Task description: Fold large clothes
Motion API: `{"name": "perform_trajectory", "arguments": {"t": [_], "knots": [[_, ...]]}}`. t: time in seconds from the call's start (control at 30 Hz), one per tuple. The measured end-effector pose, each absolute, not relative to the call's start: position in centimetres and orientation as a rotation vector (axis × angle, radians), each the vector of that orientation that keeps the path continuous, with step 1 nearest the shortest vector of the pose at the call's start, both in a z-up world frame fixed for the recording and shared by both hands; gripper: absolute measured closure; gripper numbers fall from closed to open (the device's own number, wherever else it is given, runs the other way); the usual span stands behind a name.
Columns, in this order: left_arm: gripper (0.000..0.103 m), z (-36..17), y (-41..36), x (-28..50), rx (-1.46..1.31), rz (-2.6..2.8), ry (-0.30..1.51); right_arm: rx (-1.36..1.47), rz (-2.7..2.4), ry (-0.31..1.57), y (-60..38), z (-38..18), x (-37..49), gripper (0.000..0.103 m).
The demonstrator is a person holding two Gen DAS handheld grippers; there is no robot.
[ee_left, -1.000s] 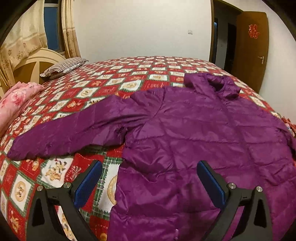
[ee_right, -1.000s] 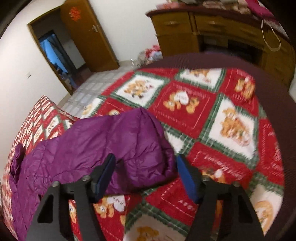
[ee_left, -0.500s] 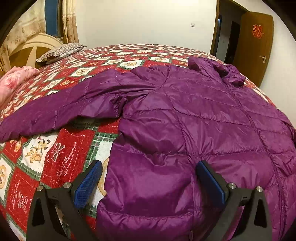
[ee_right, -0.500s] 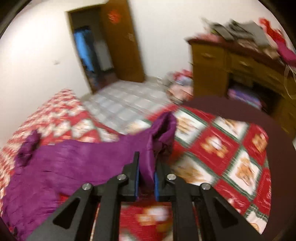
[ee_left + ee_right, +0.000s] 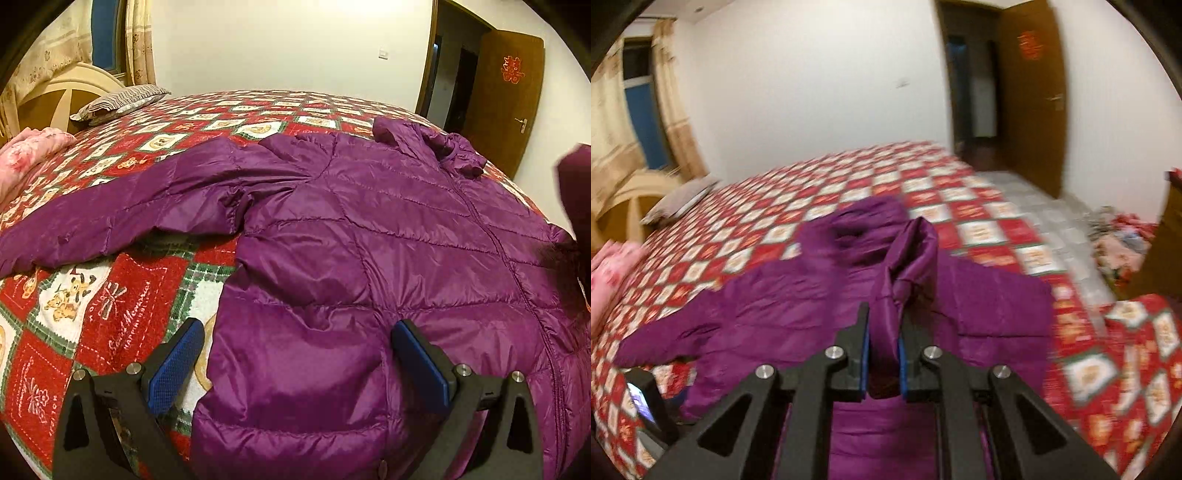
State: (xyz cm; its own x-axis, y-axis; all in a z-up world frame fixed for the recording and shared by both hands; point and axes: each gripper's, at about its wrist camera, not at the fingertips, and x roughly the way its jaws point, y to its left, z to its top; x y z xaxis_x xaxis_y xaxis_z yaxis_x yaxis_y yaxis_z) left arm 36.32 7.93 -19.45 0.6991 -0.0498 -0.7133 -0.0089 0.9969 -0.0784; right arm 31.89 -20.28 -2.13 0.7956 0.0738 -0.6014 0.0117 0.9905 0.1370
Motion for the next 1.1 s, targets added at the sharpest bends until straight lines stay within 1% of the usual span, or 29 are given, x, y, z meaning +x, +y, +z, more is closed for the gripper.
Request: {"name": "perform_trajectory", "arguments": {"t": [0.2, 0.37, 0.4, 0.47, 0.5, 0.53, 0.57, 0.6, 0.67, 0.7, 0.73, 0.77, 0.8, 0.83, 0.97, 1.1], "knots": [[0.001, -19.5, 7.9, 36.3, -0.085, -0.030, 0.789, 0.154, 0.157, 0.718, -13.7, -5.5, 35.5, 0.089], [0.001, -19.5, 8.1, 36.2, -0.096, -0.041, 0.779, 0.166, 0.238, 0.766, -10.5, -7.8, 37.8, 0.088], [0.001, -19.5, 8.1, 36.2, -0.097, -0.042, 0.777, 0.171, 0.258, 0.772, -10.2, -8.1, 38.0, 0.084], [0.001, -19.5, 8.1, 36.1, -0.097, -0.044, 0.774, 0.192, 0.294, 0.775, -9.6, -8.9, 38.4, 0.083], [0.001, -19.5, 8.1, 36.1, -0.099, -0.045, 0.771, 0.209, 0.313, 0.778, -9.5, -9.2, 38.5, 0.069], [0.001, -19.6, 8.1, 36.1, -0.099, -0.046, 0.770, 0.235, 0.342, 0.794, -9.3, -9.6, 38.9, 0.036], [0.001, -19.6, 8.1, 36.1, -0.100, -0.047, 0.769, 0.252, 0.348, 0.806, -9.1, -9.7, 39.1, 0.024], [0.001, -19.6, 8.1, 36.1, -0.100, -0.048, 0.768, 0.279, 0.352, 0.805, -9.3, -9.8, 39.2, 0.014], [0.001, -19.6, 8.1, 36.1, -0.100, -0.049, 0.766, 0.319, 0.366, 0.766, -9.9, -9.3, 38.8, 0.014], [0.001, -19.6, 8.1, 36.1, -0.100, -0.049, 0.766, 0.335, 0.366, 0.741, -10.5, -8.8, 38.4, 0.019], [0.001, -19.6, 8.1, 36.0, -0.100, -0.049, 0.766, 0.351, 0.363, 0.700, -11.5, -8.1, 37.6, 0.032], [0.001, -19.6, 8.1, 36.0, -0.100, -0.049, 0.766, 0.349, 0.347, 0.673, -12.4, -7.5, 37.0, 0.040], [0.001, -19.6, 8.1, 36.0, -0.100, -0.049, 0.764, 0.327, 0.325, 0.655, -13.3, -7.0, 36.5, 0.052], [0.001, -19.6, 8.1, 36.0, -0.101, -0.049, 0.764, 0.293, 0.275, 0.650, -14.5, -6.7, 36.1, 0.058], [0.001, -19.6, 8.0, 35.9, -0.096, -0.045, 0.763, 0.182, 0.073, 0.665, -19.3, -7.5, 35.2, 0.058], [0.001, -19.6, 7.8, 36.1, -0.081, -0.033, 0.780, 0.182, -0.044, 0.753, -22.9, -10.4, 35.8, 0.058]]}}
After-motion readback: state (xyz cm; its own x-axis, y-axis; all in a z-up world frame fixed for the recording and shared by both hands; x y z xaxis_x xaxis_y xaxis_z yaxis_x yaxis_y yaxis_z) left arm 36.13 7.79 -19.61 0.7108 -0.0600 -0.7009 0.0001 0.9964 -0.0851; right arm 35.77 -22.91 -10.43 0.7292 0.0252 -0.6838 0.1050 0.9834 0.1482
